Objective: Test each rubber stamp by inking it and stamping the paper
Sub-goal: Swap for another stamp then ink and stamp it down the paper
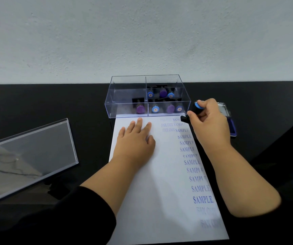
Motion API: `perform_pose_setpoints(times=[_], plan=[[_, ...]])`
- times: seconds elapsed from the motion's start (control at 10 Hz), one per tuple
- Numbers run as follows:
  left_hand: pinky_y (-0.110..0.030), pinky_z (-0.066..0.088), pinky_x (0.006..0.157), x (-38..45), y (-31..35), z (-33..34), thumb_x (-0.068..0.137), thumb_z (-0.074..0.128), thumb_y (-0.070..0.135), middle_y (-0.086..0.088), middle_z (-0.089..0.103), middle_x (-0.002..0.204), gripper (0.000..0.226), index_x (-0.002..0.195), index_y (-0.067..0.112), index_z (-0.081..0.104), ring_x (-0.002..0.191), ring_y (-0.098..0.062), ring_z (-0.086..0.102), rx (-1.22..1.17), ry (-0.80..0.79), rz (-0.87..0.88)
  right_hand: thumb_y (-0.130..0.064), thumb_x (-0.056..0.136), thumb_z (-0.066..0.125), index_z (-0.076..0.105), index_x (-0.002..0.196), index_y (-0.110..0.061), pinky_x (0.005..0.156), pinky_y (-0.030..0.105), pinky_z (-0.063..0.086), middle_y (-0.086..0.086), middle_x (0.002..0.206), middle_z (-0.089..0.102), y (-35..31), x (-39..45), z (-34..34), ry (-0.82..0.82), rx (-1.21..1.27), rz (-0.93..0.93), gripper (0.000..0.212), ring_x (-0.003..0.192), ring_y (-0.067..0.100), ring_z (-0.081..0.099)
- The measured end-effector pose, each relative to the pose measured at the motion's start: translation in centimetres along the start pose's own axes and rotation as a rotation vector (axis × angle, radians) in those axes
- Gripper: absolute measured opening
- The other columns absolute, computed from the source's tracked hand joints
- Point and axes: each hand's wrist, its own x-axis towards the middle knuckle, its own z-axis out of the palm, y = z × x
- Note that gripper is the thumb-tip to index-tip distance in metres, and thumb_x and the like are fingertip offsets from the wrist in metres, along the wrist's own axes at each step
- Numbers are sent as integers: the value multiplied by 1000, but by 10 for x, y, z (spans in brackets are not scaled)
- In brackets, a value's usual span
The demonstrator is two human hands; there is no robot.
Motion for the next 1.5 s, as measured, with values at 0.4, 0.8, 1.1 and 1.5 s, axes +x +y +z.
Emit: perform_pose_setpoints(times=[0.4, 0.8, 1.1, 1.5], plan=[[-34, -6, 117, -1, 1, 0, 101, 22, 33, 5, -3, 160, 52, 152, 33, 10, 147, -13, -5, -13, 5, -4, -25, 90, 60, 50, 110, -22, 65, 28, 45, -7, 75, 57, 1, 2, -3, -9, -43, -2, 22, 74, 15, 58], [-34, -5, 117, 0, 0, 1, 101, 21, 33, 6, -3, 160, 53, 152, 33, 9, 147, -12, -5, 19, 11, -3, -24, 92, 58, 50, 113, -21, 64, 31, 43, 0, 86, 56, 21, 33, -32, 47, -296, 52, 23, 81, 18, 55], [-34, -5, 117, 0, 0, 0, 101, 20, 34, 5, -4, 160, 52, 152, 33, 8, 147, -12, -5, 21, 7, 3, -23, 93, 54, 47, 116, -20, 60, 30, 37, 5, 93, 57, 22, 36, -24, -2, -407, 66, 23, 79, 21, 50], [-33, -6, 117, 2, 0, 0, 101, 19, 34, 5, -5, 160, 52, 152, 33, 7, 147, -12, -6, 23, 2, -3, -22, 94, 52, 47, 114, -20, 58, 30, 39, 3, 85, 54, 17, 30, -20, -18, -410, 58, 21, 74, 21, 50]])
